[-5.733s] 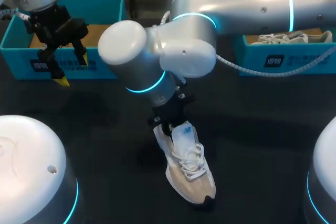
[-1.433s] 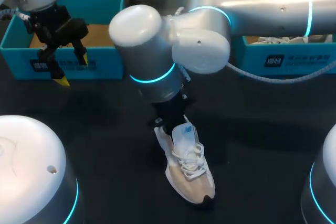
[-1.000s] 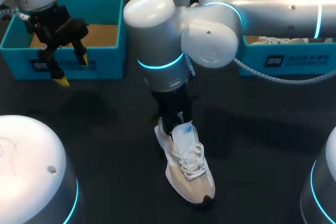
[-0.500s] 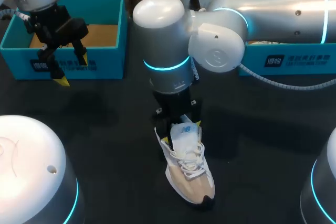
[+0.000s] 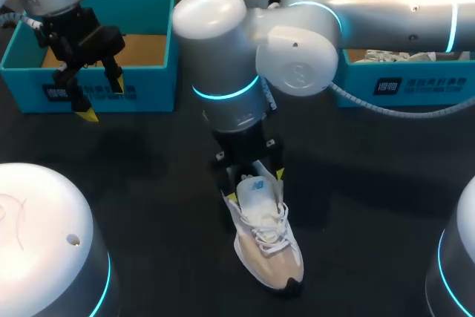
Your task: Take the shoe out of the shoebox, open the shoe tongue, remove and reinsert the insole, then place the shoe into the shoebox
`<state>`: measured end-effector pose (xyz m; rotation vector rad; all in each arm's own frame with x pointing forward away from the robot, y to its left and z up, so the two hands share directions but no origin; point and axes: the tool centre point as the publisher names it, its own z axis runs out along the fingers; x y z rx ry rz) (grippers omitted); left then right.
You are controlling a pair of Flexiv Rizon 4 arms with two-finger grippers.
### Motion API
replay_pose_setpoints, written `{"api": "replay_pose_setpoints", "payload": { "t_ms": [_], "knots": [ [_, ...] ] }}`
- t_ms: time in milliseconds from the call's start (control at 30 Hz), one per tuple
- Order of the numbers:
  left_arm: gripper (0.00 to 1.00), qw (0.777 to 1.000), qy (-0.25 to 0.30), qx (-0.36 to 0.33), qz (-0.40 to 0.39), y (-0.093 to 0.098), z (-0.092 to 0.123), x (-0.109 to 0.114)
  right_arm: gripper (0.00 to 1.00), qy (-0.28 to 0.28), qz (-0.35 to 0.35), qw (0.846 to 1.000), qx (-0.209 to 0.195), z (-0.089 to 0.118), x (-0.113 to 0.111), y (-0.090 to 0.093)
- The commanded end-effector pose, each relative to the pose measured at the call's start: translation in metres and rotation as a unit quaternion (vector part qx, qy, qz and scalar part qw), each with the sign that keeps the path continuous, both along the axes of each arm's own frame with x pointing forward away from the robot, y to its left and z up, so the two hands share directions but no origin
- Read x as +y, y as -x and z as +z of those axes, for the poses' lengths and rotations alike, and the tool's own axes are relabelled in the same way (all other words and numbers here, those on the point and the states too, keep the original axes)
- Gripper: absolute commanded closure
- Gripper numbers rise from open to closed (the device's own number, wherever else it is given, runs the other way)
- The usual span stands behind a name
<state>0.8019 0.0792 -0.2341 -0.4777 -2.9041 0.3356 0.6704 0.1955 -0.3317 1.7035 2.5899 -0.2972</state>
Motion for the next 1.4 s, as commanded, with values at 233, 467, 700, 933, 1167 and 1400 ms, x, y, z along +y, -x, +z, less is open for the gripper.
{"api": "replay_pose_setpoints", "payload": {
  "t_ms": [233,467,700,933,1167,1400],
  "knots": [
    [0.0,1.0,-0.001,-0.001,-0.001,0.001,0.0,0.001,0.0,-0.007,-0.031,0.999,0.005,-0.001,0.003,0.018],
    [0.0,1.0,-0.001,-0.001,-0.001,0.001,0.0,0.001,0.0,0.01,-0.05,0.999,-0.011,0.025,0.004,0.037],
    [0.0,1.0,-0.001,-0.001,-0.001,0.001,0.0,0.001,0.0,0.007,-0.066,0.998,-0.012,0.042,0.004,0.052],
    [0.0,1.0,-0.001,-0.001,-0.001,0.001,0.0,0.001,0.73,0.008,-0.074,0.997,-0.013,0.051,-0.001,0.052],
    [0.0,1.0,-0.001,-0.001,-0.001,0.001,0.0,0.001,0.8,0.008,-0.055,0.998,-0.021,0.046,-0.005,0.045],
    [0.0,1.0,-0.001,-0.001,-0.001,0.001,0.0,0.001,0.76,0.003,-0.041,0.999,-0.022,0.035,-0.009,0.032]
  ]
}}
